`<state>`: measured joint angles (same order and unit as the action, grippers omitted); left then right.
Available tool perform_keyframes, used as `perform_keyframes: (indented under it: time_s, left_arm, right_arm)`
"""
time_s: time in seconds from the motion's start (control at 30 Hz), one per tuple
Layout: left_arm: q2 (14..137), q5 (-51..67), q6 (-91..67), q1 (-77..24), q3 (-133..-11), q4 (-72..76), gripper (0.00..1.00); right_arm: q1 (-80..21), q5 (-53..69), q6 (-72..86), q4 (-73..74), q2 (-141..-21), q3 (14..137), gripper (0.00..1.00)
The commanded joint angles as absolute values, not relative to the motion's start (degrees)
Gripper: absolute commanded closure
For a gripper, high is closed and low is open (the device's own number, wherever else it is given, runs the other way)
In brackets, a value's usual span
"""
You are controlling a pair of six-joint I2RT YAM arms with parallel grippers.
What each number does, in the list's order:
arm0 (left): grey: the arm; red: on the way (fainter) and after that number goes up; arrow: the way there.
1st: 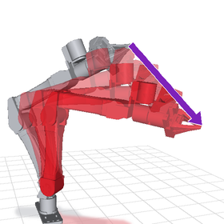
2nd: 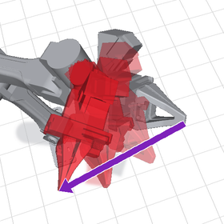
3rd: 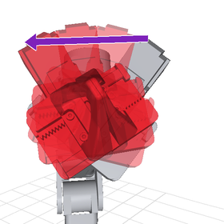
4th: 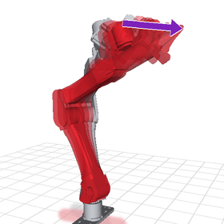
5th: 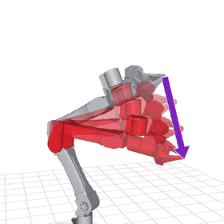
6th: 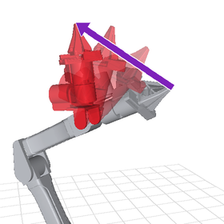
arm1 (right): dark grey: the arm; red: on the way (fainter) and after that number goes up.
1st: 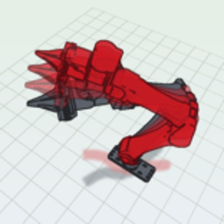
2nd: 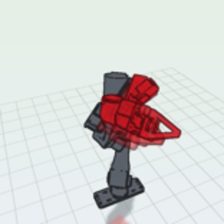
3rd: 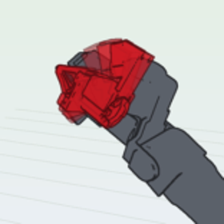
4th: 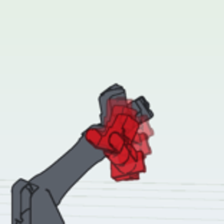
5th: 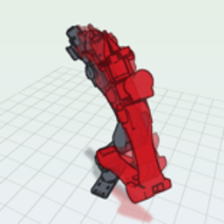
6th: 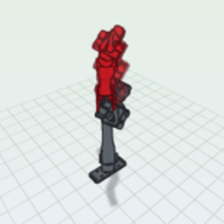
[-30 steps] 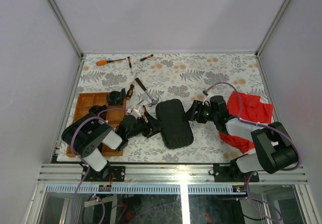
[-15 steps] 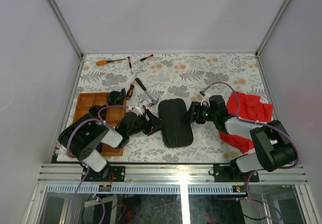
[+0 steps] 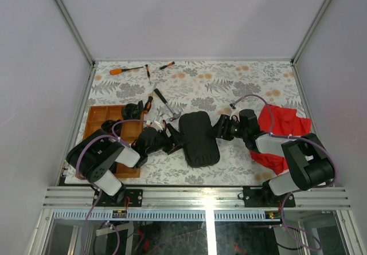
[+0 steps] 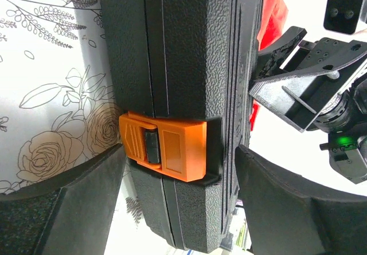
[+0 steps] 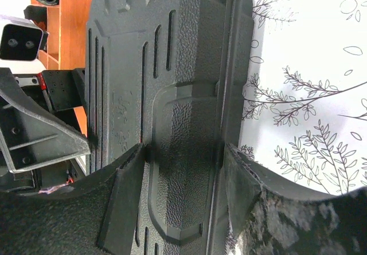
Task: Sort the tools into containers
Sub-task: Open the storage box at the center of the board.
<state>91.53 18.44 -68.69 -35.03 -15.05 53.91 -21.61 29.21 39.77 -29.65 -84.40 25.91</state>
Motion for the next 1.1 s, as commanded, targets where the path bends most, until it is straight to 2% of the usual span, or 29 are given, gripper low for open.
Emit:
perform_keyframes:
  time_s: [0.0, 0.4, 0.63, 0.73, 0.87, 1.07]
  left_arm:
    - [90.7, 18.5, -68.7, -35.2, -16.6, 57.8, 0.25]
    - [94.3, 18.8, -70.8, -35.2, -15.4, 64.2, 0.24]
    - [97.6, 19.3, -72.6, -35.2, -15.8, 68.7, 0.32]
    - [96.5, 18.5, -71.2, -35.2, -16.7, 64.6, 0.36]
    - [92.4, 16.1, -67.1, -35.2, -18.8, 51.8, 0.42]
    - [89.4, 13.9, -63.3, -35.2, -20.5, 43.3, 0.46]
  right_arm:
    - [-20.2, 24.8, 40.6, -26.1, -87.5, 23.0, 0.50]
    - [-18.4, 26.6, 41.7, -27.4, -89.5, 22.0, 0.52]
    - [-18.2, 26.9, 41.3, -27.2, -89.5, 22.0, 0.52]
    - [-18.2, 26.5, 40.8, -26.7, -89.4, 22.0, 0.52]
    - [-18.2, 25.9, 39.9, -25.4, -89.1, 22.3, 0.52]
    - [-18.2, 25.6, 39.4, -24.8, -89.1, 22.7, 0.52]
